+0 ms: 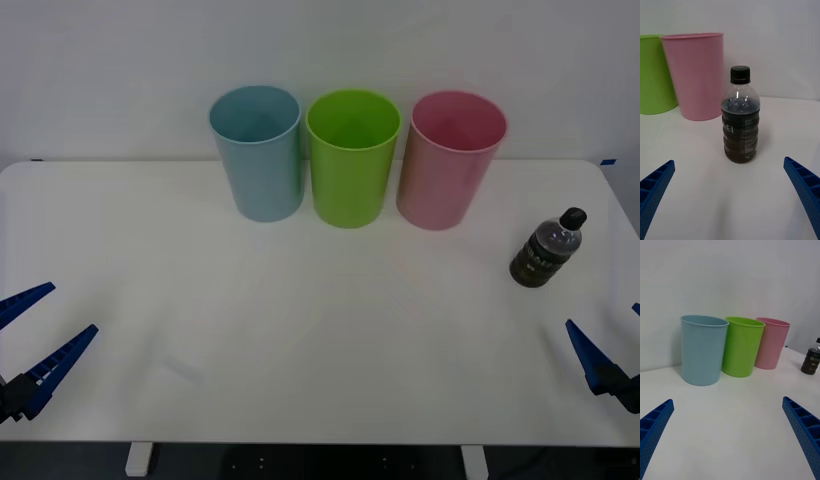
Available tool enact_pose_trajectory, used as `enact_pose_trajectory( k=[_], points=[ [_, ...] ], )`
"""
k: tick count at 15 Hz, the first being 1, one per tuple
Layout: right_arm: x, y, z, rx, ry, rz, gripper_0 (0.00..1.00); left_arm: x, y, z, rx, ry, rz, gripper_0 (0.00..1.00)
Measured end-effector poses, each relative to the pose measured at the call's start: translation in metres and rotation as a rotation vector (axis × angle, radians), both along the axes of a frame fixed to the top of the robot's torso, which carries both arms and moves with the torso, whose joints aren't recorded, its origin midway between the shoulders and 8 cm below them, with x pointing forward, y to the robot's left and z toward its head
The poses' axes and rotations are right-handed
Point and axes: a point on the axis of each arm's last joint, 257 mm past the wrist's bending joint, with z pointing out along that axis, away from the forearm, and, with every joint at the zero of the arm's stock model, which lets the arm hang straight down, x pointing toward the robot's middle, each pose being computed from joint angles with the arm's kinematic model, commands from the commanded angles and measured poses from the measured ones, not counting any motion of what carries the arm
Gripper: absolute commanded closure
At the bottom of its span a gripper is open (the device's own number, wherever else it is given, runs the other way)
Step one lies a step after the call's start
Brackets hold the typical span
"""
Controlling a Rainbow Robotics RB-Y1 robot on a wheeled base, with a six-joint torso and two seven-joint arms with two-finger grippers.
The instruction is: Grasp the object on the table and drop it into the matching bin: aluminum can to the light blue bin, PET bottle to the pink bin.
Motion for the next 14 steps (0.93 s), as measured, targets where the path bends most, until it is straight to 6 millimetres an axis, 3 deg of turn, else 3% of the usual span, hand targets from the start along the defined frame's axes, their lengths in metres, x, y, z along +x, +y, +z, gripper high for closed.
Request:
enact_pose_trajectory(
  k=[14],
  points=[
    [0.071, -0.001, -0.025, -0.004, 0.005, -0.022, 0.00, 0.000, 0.000, 0.000, 0.000, 0.000, 0.000, 0.00]
  ],
)
